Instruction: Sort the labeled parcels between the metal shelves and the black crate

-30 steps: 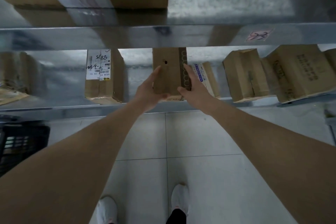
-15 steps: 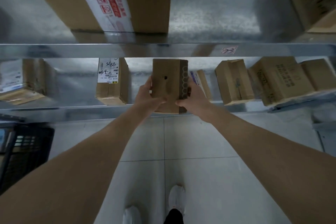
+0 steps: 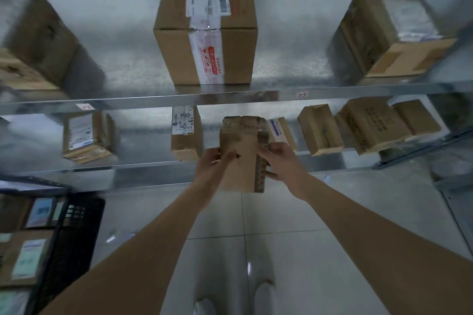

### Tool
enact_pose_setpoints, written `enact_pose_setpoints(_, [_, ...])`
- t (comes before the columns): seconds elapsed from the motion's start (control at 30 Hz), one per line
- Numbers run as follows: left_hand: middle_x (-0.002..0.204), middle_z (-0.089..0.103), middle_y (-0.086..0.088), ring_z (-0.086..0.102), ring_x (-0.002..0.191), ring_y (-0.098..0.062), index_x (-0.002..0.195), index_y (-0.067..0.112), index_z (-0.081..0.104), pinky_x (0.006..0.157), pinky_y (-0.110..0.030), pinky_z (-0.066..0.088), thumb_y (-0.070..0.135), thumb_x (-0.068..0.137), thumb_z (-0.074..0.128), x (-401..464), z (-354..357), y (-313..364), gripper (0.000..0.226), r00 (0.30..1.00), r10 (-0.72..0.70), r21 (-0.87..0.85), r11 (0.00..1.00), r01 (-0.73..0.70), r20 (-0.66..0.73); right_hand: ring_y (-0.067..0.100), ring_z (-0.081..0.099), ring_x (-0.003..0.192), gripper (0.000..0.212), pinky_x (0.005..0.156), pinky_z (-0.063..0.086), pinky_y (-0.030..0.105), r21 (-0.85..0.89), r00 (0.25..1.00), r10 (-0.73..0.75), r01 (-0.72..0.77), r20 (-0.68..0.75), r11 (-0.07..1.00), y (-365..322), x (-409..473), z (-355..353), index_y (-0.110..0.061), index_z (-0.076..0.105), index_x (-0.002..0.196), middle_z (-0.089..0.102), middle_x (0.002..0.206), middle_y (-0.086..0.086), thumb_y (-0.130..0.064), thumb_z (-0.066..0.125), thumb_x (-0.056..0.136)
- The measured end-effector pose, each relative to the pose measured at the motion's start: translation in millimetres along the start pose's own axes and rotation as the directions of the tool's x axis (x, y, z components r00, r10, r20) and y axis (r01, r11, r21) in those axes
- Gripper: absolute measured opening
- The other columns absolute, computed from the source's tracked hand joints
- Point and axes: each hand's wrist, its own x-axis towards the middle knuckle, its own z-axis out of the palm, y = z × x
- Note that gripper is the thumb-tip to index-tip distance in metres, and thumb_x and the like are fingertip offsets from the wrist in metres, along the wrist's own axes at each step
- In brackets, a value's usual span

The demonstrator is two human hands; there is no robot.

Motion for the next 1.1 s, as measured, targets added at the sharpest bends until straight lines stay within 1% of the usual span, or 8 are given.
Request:
enact_pose_setpoints(0.1, [0.107, 0.071, -0.006, 0.066, 0.104, -0.029, 0.106, 0.018, 0.061, 0.094, -0.052, 0.054, 0.068, 0.072, 0.071, -22.0, -8.0, 7.9, 0.061, 1.000, 0.007, -0.026, 1.000, -0.006, 0.011, 0.009, 0.066, 0.093, 0.057, 0.054, 0.053, 0.016, 0.033, 0.999, 0.007, -0.008, 0.034, 0.999, -2.7, -23.8, 0.2, -0.025, 0.041, 0.140, 0.064, 0.119, 0.003, -0.046, 0.068, 0.094])
enact_pose_setpoints(0.2, [0.105, 0.070, -0.007, 0.066, 0.100, -0.024, 0.104, 0.018, 0.059, 0.082, -0.036, 0.054, 0.055, 0.085, 0.064, -42.6, -10.8, 12.7, 0.042, 0.998, 0.034, -0.054, 0.998, -0.032, 0.043, 0.005, 0.064, 0.092, 0.040, 0.057, 0.050, 0.014, 0.002, 0.998, -0.005, 0.004, 0.057, 1.000, -3.6, -43.1, -3.8, -0.028, 0.046, 0.138, 0.067, 0.110, -0.004, -0.041, 0.058, 0.102])
enact_pose_setpoints(0.37, [0.107, 0.070, -0.005, 0.065, 0.100, -0.019, 0.144, 0.025, 0.046, 0.090, -0.039, 0.052, 0.038, 0.090, 0.069, -75.3, -10.5, 15.2, 0.060, 0.996, 0.063, 0.080, 0.994, -0.068, 0.059, 0.007, 0.063, 0.102, 0.033, 0.062, 0.048, 0.009, -0.055, 0.996, -0.043, 0.047, 0.084, 0.997, -4.8, -72.7, -20.8, -0.028, 0.053, 0.131, 0.066, 0.111, -0.006, -0.021, 0.063, 0.101])
enact_pose_setpoints(0.47, [0.108, 0.071, -0.002, 0.064, 0.098, -0.012, 0.151, 0.034, 0.035, 0.082, -0.032, 0.047, 0.019, 0.088, 0.074, -98.5, -7.6, 22.6, 0.075, 0.991, 0.100, 0.152, 0.982, -0.113, 0.092, 0.012, 0.066, 0.099, 0.061, 0.071, 0.052, 0.016, -0.083, 0.995, -0.051, 0.058, 0.090, 0.995, -4.4, -90.1, -36.0, -0.026, 0.050, 0.143, 0.067, 0.118, 0.001, -0.008, 0.075, 0.091])
enact_pose_setpoints(0.63, [0.117, 0.067, -0.006, 0.064, 0.102, -0.017, 0.151, 0.040, 0.031, 0.065, -0.020, 0.049, -0.005, 0.083, 0.072, -141.7, -3.3, 39.1, 0.091, 0.986, 0.114, 0.112, 0.985, -0.127, 0.120, 0.014, 0.062, 0.114, 0.099, 0.069, 0.057, 0.018, -0.187, 0.967, -0.151, 0.190, 0.204, 0.964, -19.6, -132.2, -52.1, -0.046, 0.032, 0.153, 0.059, 0.128, 0.002, 0.010, 0.075, 0.083])
enact_pose_setpoints(0.77, [0.111, 0.069, -0.009, 0.067, 0.098, -0.019, 0.135, 0.044, 0.043, 0.058, -0.017, 0.051, -0.003, 0.081, 0.074, -175.6, -1.5, 57.5, 0.078, 0.986, 0.131, 0.079, 0.987, -0.140, 0.107, 0.021, 0.061, 0.119, 0.087, 0.068, 0.058, 0.020, -0.239, 0.962, -0.173, 0.222, 0.211, 0.945, -32.1, -163.8, -58.1, -0.041, 0.047, 0.140, 0.060, 0.130, 0.006, 0.006, 0.084, 0.077])
enact_pose_setpoints(0.93, [0.090, 0.075, 0.001, 0.071, 0.073, -0.010, 0.117, 0.030, 0.052, 0.057, -0.021, 0.049, 0.027, 0.096, 0.062, -222.1, 0.4, 94.8, 0.024, 0.990, 0.137, -0.056, 0.989, -0.134, 0.045, 0.010, 0.067, 0.103, 0.053, 0.060, 0.050, 0.010, -0.203, 0.974, -0.160, 0.191, 0.161, 0.960, -57.2, -199.4, -58.2, -0.028, 0.050, 0.129, 0.067, 0.120, 0.002, -0.024, 0.081, 0.087])
enact_pose_setpoints(1.1, [0.097, 0.076, -0.005, 0.073, 0.072, -0.010, 0.117, 0.027, 0.051, 0.056, -0.018, 0.052, 0.022, 0.101, 0.054, -259.1, -9.0, 117.3, 0.017, 0.978, 0.204, -0.033, 0.979, -0.203, 0.038, 0.015, 0.069, 0.109, 0.037, 0.092, 0.060, 0.039, -0.229, 0.968, -0.212, 0.238, 0.134, 0.944, -79.2, -235.6, -50.4, -0.030, 0.051, 0.118, 0.066, 0.127, 0.001, -0.035, 0.076, 0.091])
